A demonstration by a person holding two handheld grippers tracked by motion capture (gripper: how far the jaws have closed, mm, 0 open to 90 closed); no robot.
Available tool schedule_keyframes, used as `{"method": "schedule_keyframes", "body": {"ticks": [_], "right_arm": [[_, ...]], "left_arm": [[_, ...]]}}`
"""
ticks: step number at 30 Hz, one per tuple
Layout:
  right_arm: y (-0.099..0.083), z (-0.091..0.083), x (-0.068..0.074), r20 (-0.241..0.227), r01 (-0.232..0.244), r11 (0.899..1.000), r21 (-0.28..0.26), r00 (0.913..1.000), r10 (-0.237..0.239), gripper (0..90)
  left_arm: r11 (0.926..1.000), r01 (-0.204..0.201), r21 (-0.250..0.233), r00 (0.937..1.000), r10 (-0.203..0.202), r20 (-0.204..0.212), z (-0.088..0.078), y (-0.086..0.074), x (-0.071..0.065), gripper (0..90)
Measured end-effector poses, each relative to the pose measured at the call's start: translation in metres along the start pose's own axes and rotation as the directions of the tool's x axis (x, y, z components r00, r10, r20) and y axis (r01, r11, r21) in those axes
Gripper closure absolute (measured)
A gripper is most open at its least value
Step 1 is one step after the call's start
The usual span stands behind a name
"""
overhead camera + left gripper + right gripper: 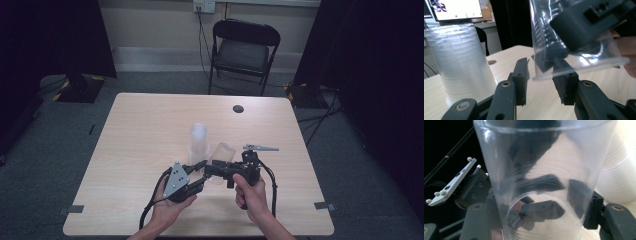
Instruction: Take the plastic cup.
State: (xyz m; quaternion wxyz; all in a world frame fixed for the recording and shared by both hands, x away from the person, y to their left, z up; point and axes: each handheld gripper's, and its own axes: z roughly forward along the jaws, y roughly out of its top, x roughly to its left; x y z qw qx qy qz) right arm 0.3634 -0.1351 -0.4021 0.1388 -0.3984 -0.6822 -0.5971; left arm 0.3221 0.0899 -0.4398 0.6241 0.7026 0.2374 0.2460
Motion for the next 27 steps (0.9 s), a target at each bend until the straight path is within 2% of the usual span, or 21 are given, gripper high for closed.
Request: {"method": "schedule_keyframes", "body": {"ticks": [2,8,10,12,17,22,24,27], "right_arm": [[-0.001,0.002,0.001,-0.011,-0.009,1.0,0.003,0.9999,0.009,36.2],[-0.002,0.005,0.001,-0.008,-0.026,1.0,0.008,0.9996,0.027,36.2],[-0.003,0.006,0.001,-0.021,-0.042,0.999,0.012,0.9989,0.042,36.3],[-0.004,0.008,0.001,-0.029,-0.049,0.999,0.016,0.9984,0.049,36.2],[-0.006,0.009,0.003,-0.041,-0.11,0.994,0.012,0.9931,0.11,36.3],[-0.007,0.011,0.004,-0.047,-0.117,0.993,0.025,0.9919,0.118,36.3],[-0.007,0.012,0.004,-0.058,-0.127,0.991,0.029,0.99,0.128,36.1],[-0.008,0.013,0.004,-0.057,-0.135,0.99,0.039,0.989,0.137,35.2]], "left_arm": [[0.9998,0.02,-0.01,0.9998,-0.02,0.0,0.001,0.0,0.0,65.0],[0.9987,-0.017,-0.047,0.9995,0.016,-0.028,-0.001,0.002,-0.004,65.9],[0.9982,-0.025,-0.054,0.999,0.023,-0.039,-0.001,0.002,-0.005,65.9],[0.9972,-0.049,-0.057,0.9979,0.046,-0.046,-0.001,0.002,-0.006,65.9],[0.9944,-0.077,-0.073,0.9949,0.072,-0.071,-0.003,0.002,-0.009,65.3],[0.9936,-0.073,-0.087,0.9947,0.066,-0.079,-0.003,0.003,-0.009,66.0],[0.994,-0.06,-0.092,0.996,0.054,-0.071,-0.003,0.003,-0.008,66.4],[0.9931,-0.075,-0.09,0.9955,0.069,-0.064,-0.003,0.003,-0.008,68.9]]}}
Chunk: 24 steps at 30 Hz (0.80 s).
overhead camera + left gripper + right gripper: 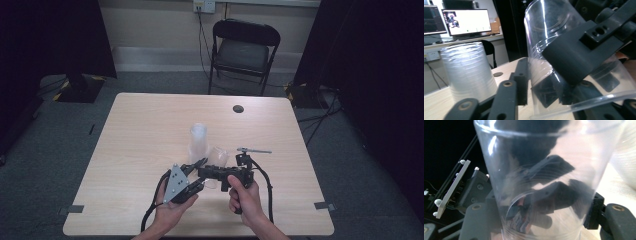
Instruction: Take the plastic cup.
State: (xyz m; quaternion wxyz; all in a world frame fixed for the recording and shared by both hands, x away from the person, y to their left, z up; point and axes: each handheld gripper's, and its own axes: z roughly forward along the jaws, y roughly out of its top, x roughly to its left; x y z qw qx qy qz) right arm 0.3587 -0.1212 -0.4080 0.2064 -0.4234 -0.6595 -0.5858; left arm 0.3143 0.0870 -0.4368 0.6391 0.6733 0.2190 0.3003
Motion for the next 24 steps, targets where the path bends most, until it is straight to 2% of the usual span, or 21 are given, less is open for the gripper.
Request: {"method": "schedule_keyframes", "body": {"ticks": [6,9,14,24], "right_arm": [[-0.0001,0.003,0.0,-0.031,-0.012,1.0,0.028,0.9995,0.013,28.2],[-0.001,0.0036,0.0011,-0.006,0.026,1.0,0.015,0.9996,-0.026,23.8],[0.0005,0.0018,0.0011,0.021,0.061,0.998,0.001,0.9979,-0.061,19.7],[0.0031,-0.0013,0.0013,0.041,0.108,0.994,-0.008,0.9933,-0.108,16.0]], "left_arm": [[0.9998,0.01,-0.016,0.9997,-0.009,0.021,-0.0017,0.0005,0.0033,82.7],[0.9995,0.029,-0.015,0.9993,-0.028,0.023,-0.0024,0.0,0.0044,84.5],[0.9971,0.076,-0.004,0.9966,-0.076,0.032,-0.0025,-0.0002,0.0061,86.1],[0.9948,0.099,0.025,0.9931,-0.1,0.061,-0.0029,0.0009,0.0086,87.2]]}}
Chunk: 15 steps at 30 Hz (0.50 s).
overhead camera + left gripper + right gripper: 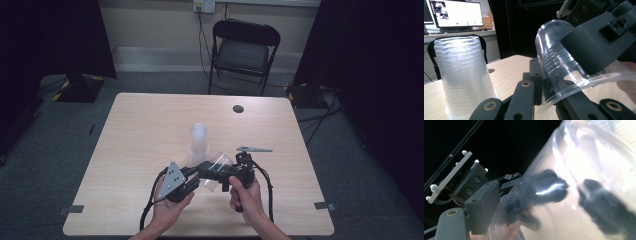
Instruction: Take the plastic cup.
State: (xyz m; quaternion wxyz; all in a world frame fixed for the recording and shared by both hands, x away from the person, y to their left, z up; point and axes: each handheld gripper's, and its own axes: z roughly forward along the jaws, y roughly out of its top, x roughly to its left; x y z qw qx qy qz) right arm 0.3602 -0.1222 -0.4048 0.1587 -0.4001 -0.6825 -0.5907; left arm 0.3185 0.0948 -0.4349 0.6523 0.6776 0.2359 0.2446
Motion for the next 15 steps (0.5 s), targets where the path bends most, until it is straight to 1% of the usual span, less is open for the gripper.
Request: {"method": "schedule_keyframes", "body": {"ticks": [1,2,4,6,8,10,11,12,15], "right_arm": [[0.0004,-0.0005,0.0002,0.009,0.01,1.0,-0.003,0.9999,-0.01,15.4],[0.0007,-0.0012,0.0002,0.011,0.013,1.0,-0.008,0.9998,-0.013,15.4],[0.0017,-0.0028,-0.0003,0.008,0.013,1.0,-0.012,0.9999,-0.013,15.0],[0.0027,-0.0047,-0.0007,0.016,0.021,1.0,-0.022,0.9997,-0.02,14.7],[0.0039,-0.007,-0.0011,0.021,0.022,0.999,-0.035,0.9996,-0.021,14.5],[0.005,-0.0085,-0.0009,0.037,0.037,0.999,-0.04,0.9987,-0.035,13.7],[0.0054,-0.0089,-0.001,0.035,0.04,0.998,-0.041,0.9986,-0.038,13.8],[0.0059,-0.0091,-0.0014,0.03,0.038,0.998,-0.041,0.9989,-0.037,13.7],[0.0064,-0.0093,-0.0024,0.025,0.037,0.999,-0.039,0.9991,-0.036,13.4]], "left_arm": [[1.0,0.005,0.005,1.0,-0.005,0.003,-0.0002,0.0002,0.0004,87.3],[0.9998,0.018,0.003,0.9998,-0.018,0.009,-0.0002,0.0004,0.0006,87.4],[0.9996,0.026,0.012,0.9995,-0.026,0.018,-0.0012,0.0012,0.0015,87.4],[0.999,0.041,0.017,0.9989,-0.041,0.024,-0.0021,0.0014,0.0024,87.4],[0.9962,0.08,0.033,0.9959,-0.081,0.039,-0.0034,0.0021,0.0033,87.1],[0.9938,0.101,0.048,0.9934,-0.103,0.05,-0.0044,0.0025,0.0042,87.2],[0.992,0.112,0.059,0.9918,-0.115,0.056,-0.0048,0.003,0.0046,87.3],[0.9905,0.119,0.07,0.9906,-0.123,0.059,-0.0049,0.0036,0.0046,87.6],[0.9892,0.123,0.079,0.9897,-0.128,0.063,-0.0055,0.005,0.0047,88.1]]}}
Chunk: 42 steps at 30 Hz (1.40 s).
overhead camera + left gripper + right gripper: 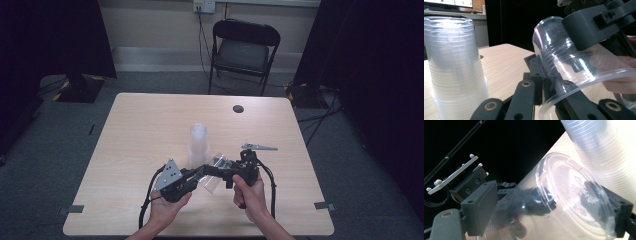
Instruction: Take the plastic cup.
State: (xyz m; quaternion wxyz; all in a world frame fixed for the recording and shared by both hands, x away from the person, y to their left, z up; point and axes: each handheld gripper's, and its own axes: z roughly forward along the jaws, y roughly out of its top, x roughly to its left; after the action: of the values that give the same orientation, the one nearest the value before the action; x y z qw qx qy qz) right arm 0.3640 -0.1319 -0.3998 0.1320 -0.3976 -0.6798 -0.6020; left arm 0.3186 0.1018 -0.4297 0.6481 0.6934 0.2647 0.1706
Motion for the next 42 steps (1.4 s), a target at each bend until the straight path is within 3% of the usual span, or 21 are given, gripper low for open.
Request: {"method": "schedule_keyframes", "body": {"ticks": [8,14,20,28,34,36,39,42], "right_arm": [[0.006,-0.01,-0.003,0.022,0.013,0.999,-0.042,0.9997,-0.012,13.7],[0.009,-0.016,-0.005,0.047,0.052,0.997,-0.058,0.9977,-0.049,13.8],[0.011,-0.019,-0.006,0.059,0.076,0.995,-0.066,0.9957,-0.072,15.0],[0.015,-0.027,-0.007,0.097,0.123,0.989,-0.079,0.9885,-0.115,17.1],[0.014,-0.032,-0.005,0.145,0.19,0.98,-0.06,0.9729,-0.18,18.4],[0.012,-0.033,-0.004,0.182,0.212,0.976,-0.049,0.9627,-0.2,20.1],[0.01,-0.035,-0.005,0.185,0.22,0.975,-0.037,0.9601,-0.21,20.4],[0.006,-0.037,-0.006,0.207,0.24,0.971,-0.012,0.9504,-0.232,22.4]], "left_arm": [[0.9999,0.003,0.016,1.0,-0.003,-0.008,-0.005,0.002,0.004,89.4],[0.9964,0.029,0.079,0.9995,-0.028,-0.013,-0.006,0.004,0.009,89.4],[0.9914,0.035,0.126,0.9992,-0.038,0.016,-0.005,0.004,0.009,89.4],[0.9748,0.074,0.21,0.9973,-0.074,-0.008,-0.005,0.004,0.01,90.0],[0.9641,0.076,0.254,0.9971,-0.072,-0.026,-0.007,0.005,0.01,90.0],[0.9615,0.08,0.263,0.9967,-0.076,-0.026,-0.007,0.005,0.01,90.0],[0.949,0.095,0.3,0.9954,-0.093,-0.023,-0.006,0.005,0.011,90.0],[0.9356,0.107,0.337,0.994,-0.108,-0.014,-0.006,0.004,0.011,90.0]]}}
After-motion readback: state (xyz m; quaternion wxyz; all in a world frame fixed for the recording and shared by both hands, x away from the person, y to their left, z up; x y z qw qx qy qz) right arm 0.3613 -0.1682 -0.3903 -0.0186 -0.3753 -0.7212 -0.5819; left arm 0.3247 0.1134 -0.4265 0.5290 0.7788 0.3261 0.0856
